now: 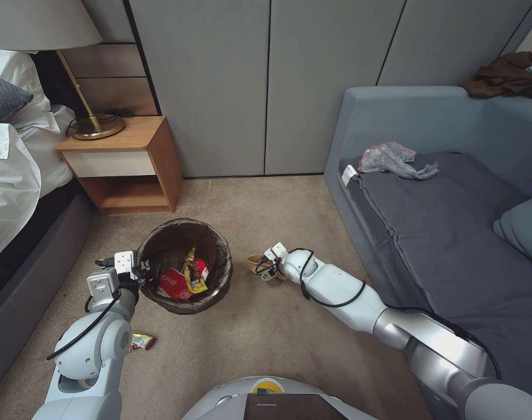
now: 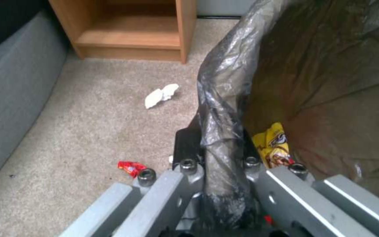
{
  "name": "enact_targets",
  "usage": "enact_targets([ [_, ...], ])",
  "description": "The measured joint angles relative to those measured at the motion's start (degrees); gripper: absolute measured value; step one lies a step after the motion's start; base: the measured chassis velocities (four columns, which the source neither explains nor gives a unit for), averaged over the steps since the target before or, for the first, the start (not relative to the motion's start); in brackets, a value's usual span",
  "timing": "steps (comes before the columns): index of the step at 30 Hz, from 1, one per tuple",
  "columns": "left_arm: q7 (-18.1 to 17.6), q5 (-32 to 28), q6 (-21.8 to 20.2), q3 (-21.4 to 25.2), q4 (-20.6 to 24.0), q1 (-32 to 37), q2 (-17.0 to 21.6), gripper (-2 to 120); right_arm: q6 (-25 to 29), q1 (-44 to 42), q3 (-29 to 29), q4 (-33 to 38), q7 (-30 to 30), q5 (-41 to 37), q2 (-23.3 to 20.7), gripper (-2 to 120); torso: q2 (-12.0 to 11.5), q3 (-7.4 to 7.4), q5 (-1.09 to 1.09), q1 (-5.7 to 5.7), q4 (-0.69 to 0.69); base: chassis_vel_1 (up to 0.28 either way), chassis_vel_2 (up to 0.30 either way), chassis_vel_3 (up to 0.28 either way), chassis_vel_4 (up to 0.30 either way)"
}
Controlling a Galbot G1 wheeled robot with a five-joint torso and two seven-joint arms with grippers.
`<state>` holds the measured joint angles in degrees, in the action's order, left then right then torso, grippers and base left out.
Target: Pick up the trash bin, then pick up the garbage from the floor and place it into the trash bin.
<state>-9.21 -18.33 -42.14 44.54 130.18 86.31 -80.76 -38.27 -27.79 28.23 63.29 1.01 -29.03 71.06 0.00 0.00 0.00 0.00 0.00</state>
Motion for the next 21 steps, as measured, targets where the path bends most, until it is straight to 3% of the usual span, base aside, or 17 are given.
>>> enact_targets([
  [21,0.33,0.21,0.00,0.39,0.06,0.17,-0.05,0,3.81,-0.01,-2.29,-7.69,4.05,3.39,1.12,100,0.00,0.00,0.00,0.00,-0.01,0.000,0.000,0.000,0.000],
])
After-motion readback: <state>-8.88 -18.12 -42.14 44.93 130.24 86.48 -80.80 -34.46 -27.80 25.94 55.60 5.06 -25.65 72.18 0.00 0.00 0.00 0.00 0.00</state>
